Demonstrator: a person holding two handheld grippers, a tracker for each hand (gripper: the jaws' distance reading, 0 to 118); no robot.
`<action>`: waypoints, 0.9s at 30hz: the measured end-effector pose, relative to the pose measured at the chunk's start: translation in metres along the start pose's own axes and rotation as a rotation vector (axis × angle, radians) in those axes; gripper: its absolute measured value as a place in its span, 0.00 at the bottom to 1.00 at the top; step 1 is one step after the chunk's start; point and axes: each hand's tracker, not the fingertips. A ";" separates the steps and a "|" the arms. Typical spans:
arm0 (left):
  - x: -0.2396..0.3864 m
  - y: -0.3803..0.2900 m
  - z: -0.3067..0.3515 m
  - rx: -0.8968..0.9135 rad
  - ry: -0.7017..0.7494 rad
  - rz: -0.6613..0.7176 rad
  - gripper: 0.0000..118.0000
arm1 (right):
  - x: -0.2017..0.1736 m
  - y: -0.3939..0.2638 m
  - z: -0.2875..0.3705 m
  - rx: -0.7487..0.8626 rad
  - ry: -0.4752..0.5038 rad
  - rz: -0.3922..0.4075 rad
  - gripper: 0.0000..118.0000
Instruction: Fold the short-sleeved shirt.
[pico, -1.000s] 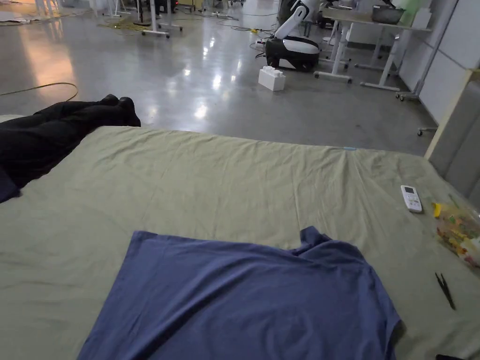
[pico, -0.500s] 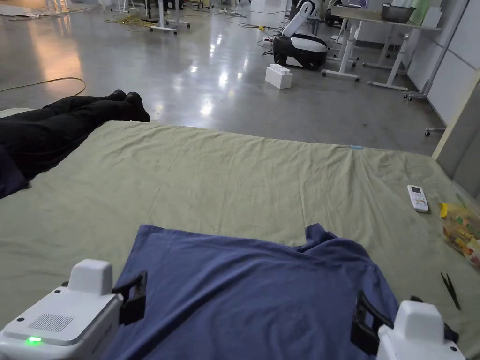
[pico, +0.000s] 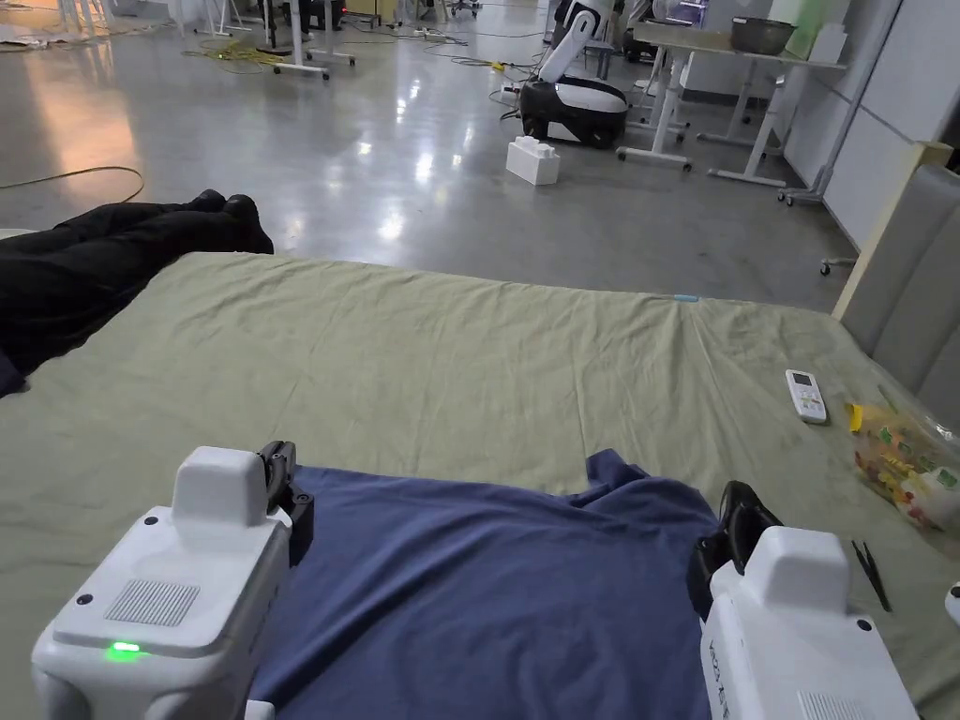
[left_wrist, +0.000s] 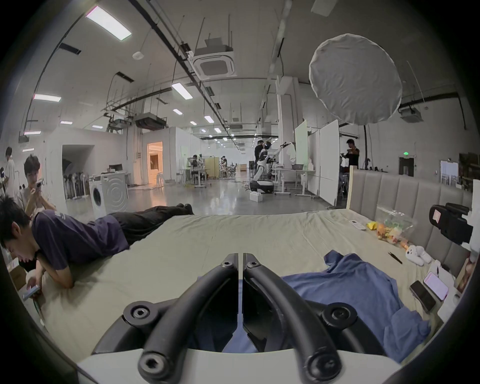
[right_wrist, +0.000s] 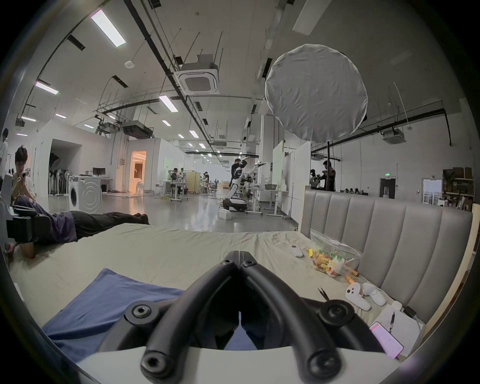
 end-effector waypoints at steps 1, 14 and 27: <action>-0.003 -0.001 -0.001 -0.012 -0.001 0.013 0.02 | 0.000 0.000 0.000 0.001 0.001 0.003 0.01; -0.110 -0.066 0.043 -0.497 -0.014 0.057 0.02 | -0.004 -0.025 -0.005 -0.104 0.048 0.046 0.01; -0.155 -0.142 0.071 -0.772 0.039 0.222 0.47 | -0.022 -0.053 -0.010 -0.214 0.102 0.064 0.01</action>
